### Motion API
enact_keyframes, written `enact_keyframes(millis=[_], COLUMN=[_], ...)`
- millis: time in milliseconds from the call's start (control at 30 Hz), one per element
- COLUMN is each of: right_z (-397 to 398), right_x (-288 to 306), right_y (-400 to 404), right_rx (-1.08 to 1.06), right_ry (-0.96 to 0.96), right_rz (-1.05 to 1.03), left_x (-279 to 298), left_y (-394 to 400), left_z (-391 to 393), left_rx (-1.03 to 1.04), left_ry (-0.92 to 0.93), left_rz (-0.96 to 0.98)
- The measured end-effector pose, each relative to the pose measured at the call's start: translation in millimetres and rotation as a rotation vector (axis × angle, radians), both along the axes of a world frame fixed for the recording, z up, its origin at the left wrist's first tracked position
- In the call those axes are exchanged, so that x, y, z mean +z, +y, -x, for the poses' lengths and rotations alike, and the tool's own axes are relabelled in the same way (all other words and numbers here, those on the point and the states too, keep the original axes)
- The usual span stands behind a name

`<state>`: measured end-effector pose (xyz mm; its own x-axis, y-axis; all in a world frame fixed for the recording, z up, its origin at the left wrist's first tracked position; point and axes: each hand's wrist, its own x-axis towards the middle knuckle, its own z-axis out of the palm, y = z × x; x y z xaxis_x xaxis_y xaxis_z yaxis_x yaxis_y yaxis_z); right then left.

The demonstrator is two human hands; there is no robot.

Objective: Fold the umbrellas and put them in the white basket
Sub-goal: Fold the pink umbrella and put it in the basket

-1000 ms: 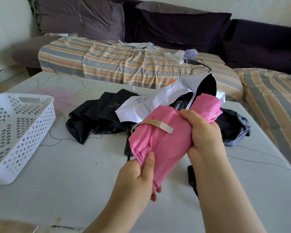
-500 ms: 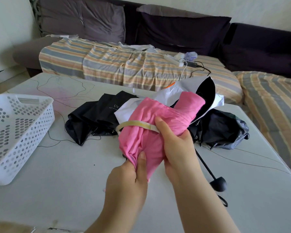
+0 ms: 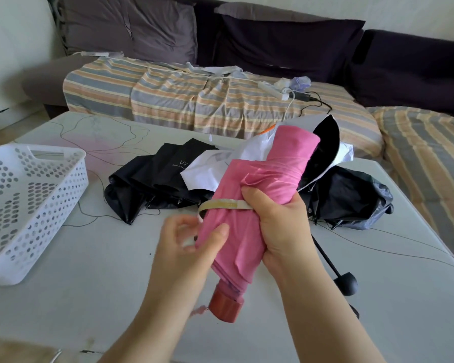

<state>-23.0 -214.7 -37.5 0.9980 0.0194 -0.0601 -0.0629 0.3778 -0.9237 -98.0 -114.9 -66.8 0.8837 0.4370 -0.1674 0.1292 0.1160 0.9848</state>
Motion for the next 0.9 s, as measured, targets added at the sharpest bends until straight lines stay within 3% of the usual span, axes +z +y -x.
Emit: enact_keyframes(millis=[100, 200, 267, 333, 500, 667, 833, 900], right_z=[-1, 2, 5, 7, 7, 7, 9, 10], right_x=[-4, -9, -10, -10, -11, -11, -8, -6], right_y=[0, 5, 11, 16, 17, 17, 13, 12], right_rx=[-0.038, -0.056, -0.032, 0.016, 0.093, 0.11, 0.194, 0.234], right_ry=[-0.016, -0.047, -0.022, 0.037, 0.11, 0.142, 0.14, 0.143], right_rz=[0.052, 0.108, 0.094, 0.015, -0.086, -0.151, -0.234, -0.247], left_x=[1, -15, -19, -22, -18, -6, 3, 5], left_y=[0, -7, -14, -14, -5, -1, 11, 12], left_z=[8, 6, 6, 2, -1, 3, 7, 9], left_rx=[0.19, 0.151, 0.136, 0.107, 0.016, -0.104, -0.489, -0.583], left_ry=[-0.333, -0.572, -0.679, -0.655, -0.528, -0.254, 0.181, 0.203], left_rz=[-0.669, -1.041, -1.166, -1.102, -0.735, -0.382, 0.101, 0.21])
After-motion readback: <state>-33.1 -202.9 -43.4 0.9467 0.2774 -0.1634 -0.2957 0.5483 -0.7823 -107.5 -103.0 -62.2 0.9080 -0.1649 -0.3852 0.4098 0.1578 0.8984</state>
